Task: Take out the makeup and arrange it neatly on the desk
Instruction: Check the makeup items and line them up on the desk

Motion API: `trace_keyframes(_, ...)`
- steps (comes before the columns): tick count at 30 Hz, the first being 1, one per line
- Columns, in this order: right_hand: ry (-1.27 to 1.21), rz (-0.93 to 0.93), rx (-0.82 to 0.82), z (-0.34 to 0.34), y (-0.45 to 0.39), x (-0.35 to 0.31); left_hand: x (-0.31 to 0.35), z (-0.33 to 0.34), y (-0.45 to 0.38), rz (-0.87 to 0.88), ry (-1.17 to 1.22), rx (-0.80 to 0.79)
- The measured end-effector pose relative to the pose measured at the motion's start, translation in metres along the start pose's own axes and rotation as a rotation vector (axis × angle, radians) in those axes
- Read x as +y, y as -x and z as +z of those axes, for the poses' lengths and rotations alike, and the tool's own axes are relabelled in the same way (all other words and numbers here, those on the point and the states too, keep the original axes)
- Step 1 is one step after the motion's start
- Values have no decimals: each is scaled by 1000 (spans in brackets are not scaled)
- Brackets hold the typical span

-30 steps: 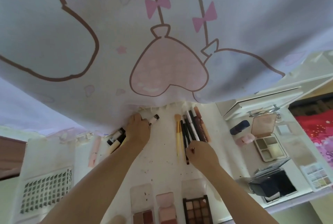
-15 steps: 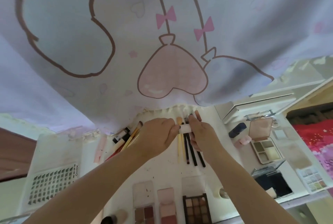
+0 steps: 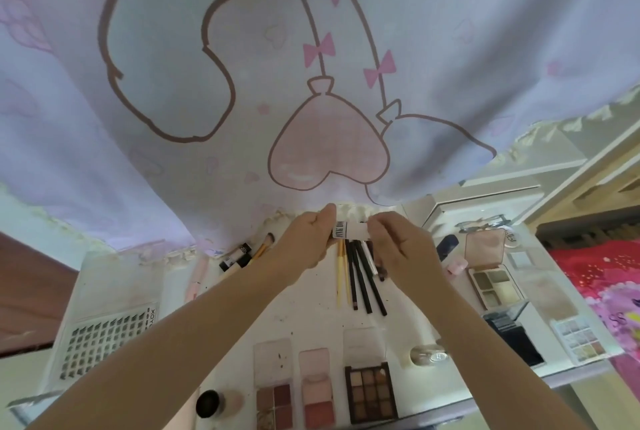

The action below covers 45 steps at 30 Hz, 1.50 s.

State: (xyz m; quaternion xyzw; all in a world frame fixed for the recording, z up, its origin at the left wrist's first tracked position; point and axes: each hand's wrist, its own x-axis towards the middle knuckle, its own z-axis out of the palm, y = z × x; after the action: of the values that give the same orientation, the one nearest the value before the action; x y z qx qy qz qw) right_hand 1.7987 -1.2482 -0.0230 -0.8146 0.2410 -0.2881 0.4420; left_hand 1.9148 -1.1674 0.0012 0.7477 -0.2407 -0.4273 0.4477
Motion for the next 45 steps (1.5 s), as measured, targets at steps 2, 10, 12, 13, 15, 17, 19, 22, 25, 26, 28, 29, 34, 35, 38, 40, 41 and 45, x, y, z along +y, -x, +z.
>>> trace_keyframes(2, -53, 12, -99, -7, 4, 3, 3, -4, 3, -44, -17, -7)
trace_keyframes(10, -342, 307, -272, -14, 2, -15, 6, -8, 14, -5, -135, 50)
trace_keyframes(12, -290, 375, -313, -13, 0, -18, 6, -7, 17, 72, -251, 69)
trace_keyframes(13, -271, 337, -310, -13, 1, -16, 6, -8, 19, 95, -299, 82)
trace_keyframes(15, -303, 262, -266, -12, 4, -14, 3, -10, 19, 89, -332, 105)
trace_keyframes(17, -396, 246, -259, -12, 5, -11, 0, -13, 17, 62, -338, 107)
trace_keyframes(19, -391, 307, -312, -11, 4, -12, -2, -14, 17, 50, -359, 100)
trace_keyframes(22, -240, 369, -388, -8, 2, -13, -1, -13, 16, 68, -413, 84)
trace_keyframes(25, -293, 315, -304, -9, 4, -7, -3, -14, 12, 52, -415, 82)
trace_keyframes(26, -312, 313, -296, -10, 5, -6, -3, -15, 10, 41, -404, 78)
trace_keyframes(28, -324, 322, -348, -11, 6, -3, -5, -14, 8, 26, -420, 54)
trace_keyframes(29, -311, 325, -386, -10, 7, -1, -5, -12, 7, 24, -444, 34)
trace_keyframes(34, -175, 317, -374, -14, 7, 4, -4, -5, 5, 31, -531, -26)
trace_keyframes(35, -137, 305, -364, -16, 7, 5, -4, -4, 5, 28, -532, -34)
trace_keyframes(38, -23, 285, -345, -20, 8, 6, -2, 0, 2, 11, -537, -69)
trace_keyframes(40, 96, 247, -349, -20, 10, 7, -1, 4, 2, 3, -562, -104)
trace_keyframes(41, 163, 220, -355, -20, 10, 8, -1, 6, 2, -1, -562, -116)
trace_keyframes(45, 382, 117, -448, -19, 9, 16, -3, 13, -2, -51, -469, -136)
